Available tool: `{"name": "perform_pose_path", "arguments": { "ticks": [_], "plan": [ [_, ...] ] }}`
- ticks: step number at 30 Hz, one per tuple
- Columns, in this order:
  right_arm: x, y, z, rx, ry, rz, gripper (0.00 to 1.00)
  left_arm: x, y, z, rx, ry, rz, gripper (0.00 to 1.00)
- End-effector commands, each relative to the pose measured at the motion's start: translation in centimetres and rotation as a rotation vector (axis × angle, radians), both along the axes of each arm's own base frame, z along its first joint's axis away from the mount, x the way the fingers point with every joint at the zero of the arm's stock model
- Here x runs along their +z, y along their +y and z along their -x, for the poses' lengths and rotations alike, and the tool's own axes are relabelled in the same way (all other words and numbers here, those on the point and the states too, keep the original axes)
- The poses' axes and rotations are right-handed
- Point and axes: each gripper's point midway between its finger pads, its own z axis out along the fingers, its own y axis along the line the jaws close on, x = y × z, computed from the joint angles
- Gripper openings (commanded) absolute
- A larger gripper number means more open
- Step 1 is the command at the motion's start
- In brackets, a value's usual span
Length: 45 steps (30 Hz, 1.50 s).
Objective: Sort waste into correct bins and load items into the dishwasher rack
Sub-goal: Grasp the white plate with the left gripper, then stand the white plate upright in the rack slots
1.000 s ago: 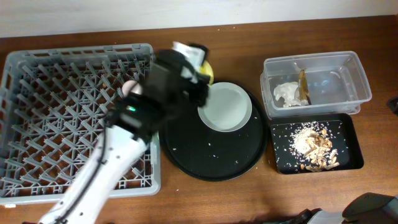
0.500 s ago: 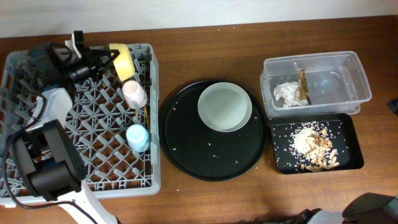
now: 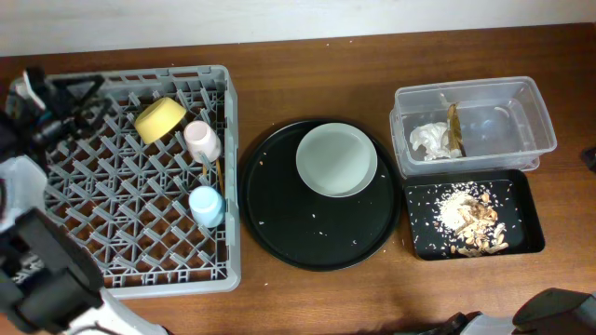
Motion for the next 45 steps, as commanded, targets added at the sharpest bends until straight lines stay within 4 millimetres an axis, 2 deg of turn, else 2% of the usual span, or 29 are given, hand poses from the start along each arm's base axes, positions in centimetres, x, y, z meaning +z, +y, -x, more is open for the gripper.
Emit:
{"name": "perform_pose_path", "arguments": {
  "ticks": [1,2,3,4,5,6,7,8,10,11,16,18,21,22,23,25,29,31,33,34,35,37,38,39,40,41,42,44,45],
  "plan": [
    [0.3,-0.1,0.1,-0.008,-0.003,0.01,0.99,11.6,-9.1,2.3,-0.018,-0.215,-0.243,0.99],
    [0.3,-0.1,0.1,-0.008,-0.003,0.01,0.99,12.2,-12.0,2.9,-0.011,-0.224,-0.332,1.0],
    [0.3,-0.1,0.1,-0.008,-0.003,0.01,0.99,11.1,-18.4,4.4,-0.018,-0.206,-0.568,1.0],
    [0.3,-0.1,0.1,-0.008,-0.003,0.01,0.99,9.2,-23.4,5.8,-0.087,-0.199,-0.712,1.0],
    [0.3,-0.1,0.1,-0.008,-0.003,0.009,0.99,6.9,-28.3,7.6,-0.181,-0.178,-0.807,1.0],
    [0.3,-0.1,0.1,-0.008,-0.003,0.01,0.99,3.8,-34.4,10.2,-0.306,-0.16,-0.895,0.99],
    [0.3,-0.1,0.1,-0.008,-0.003,0.01,0.99,1.0,-38.4,11.9,-0.374,-0.158,-0.984,0.99],
    [0.3,-0.1,0.1,-0.008,-0.003,0.01,0.99,-1.9,-41.4,13.1,-0.414,-0.156,-1.077,0.99],
    [0.3,-0.1,0.1,-0.008,-0.003,0.01,0.99,-7.2,-44.5,14.5,-0.457,-0.143,-1.23,0.99],
    [0.3,-0.1,0.1,-0.008,-0.003,0.01,0.99,-10.7,-45.9,15.0,-0.488,-0.127,-1.296,0.99],
    [0.3,-0.1,0.1,-0.008,-0.003,0.009,0.99,-18.4,-48.8,13.2,-0.505,-0.124,-1.303,0.96],
    [0.3,-0.1,0.1,-0.008,-0.003,0.01,0.99,-19.8,-49.3,13.1,-0.518,-0.121,-1.295,0.95],
    [0.3,-0.1,0.1,-0.008,-0.003,0.009,0.99,-22.3,-49.6,12.8,-0.524,-0.114,-1.301,0.89],
    [0.3,-0.1,0.1,-0.008,-0.003,0.01,0.99,-23.0,-49.6,12.9,-0.529,-0.106,-1.306,0.75],
    [0.3,-0.1,0.1,-0.008,-0.003,0.01,0.99,-23.4,-49.5,13.0,-0.536,-0.098,-1.314,0.46],
    [0.3,-0.1,0.1,-0.008,-0.003,0.01,0.99,-23.6,-49.3,13.4,-0.549,-0.086,-1.324,0.0],
    [0.3,-0.1,0.1,-0.008,-0.003,0.01,0.99,-24.0,-48.7,14.5,-0.608,-0.097,-1.388,0.0],
    [0.3,-0.1,0.1,-0.008,-0.003,0.01,0.99,-20.9,-48.8,13.8,-0.559,-0.139,-1.376,0.0],
    [0.3,-0.1,0.1,-0.008,-0.003,0.01,0.99,-11.7,-48.9,13.1,-0.461,-0.248,-1.281,0.0],
    [0.3,-0.1,0.1,-0.008,-0.003,0.01,0.99,-6.1,-47.8,13.0,-0.397,-0.304,-1.226,0.0],
    [0.3,-0.1,0.1,-0.008,-0.003,0.01,0.99,0.8,-45.1,13.2,-0.31,-0.364,-1.153,0.0],
    [0.3,-0.1,0.1,-0.008,-0.003,0.01,0.99,8.6,-39.7,14.2,-0.235,-0.41,-1.034,0.0],
    [0.3,-0.1,0.1,-0.008,-0.003,0.01,0.99,11.5,-36.4,15.1,-0.222,-0.418,-0.963,0.0],
    [0.3,-0.1,0.1,-0.008,-0.003,0.009,0.99,15.1,-30.7,16.3,-0.216,-0.419,-0.822,0.0],
    [0.3,-0.1,0.1,-0.008,-0.003,0.009,0.99,16.1,-28.1,16.9,-0.227,-0.409,-0.742,0.0],
    [0.3,-0.1,0.1,-0.008,-0.003,0.01,0.99,16.8,-24.5,16.9,-0.216,-0.381,-0.645,0.0],
    [0.3,-0.1,0.1,-0.008,-0.003,0.01,0.99,17.0,-22.2,16.9,-0.229,-0.356,-0.551,0.0],
    [0.3,-0.1,0.1,-0.008,-0.003,0.01,0.99,14.8,-16.9,14.9,-0.241,-0.247,-0.347,0.0],
    [0.3,-0.1,0.1,-0.008,-0.003,0.009,0.99,13.6,-16.0,14.2,-0.282,-0.218,-0.243,0.0]
  ]
}}
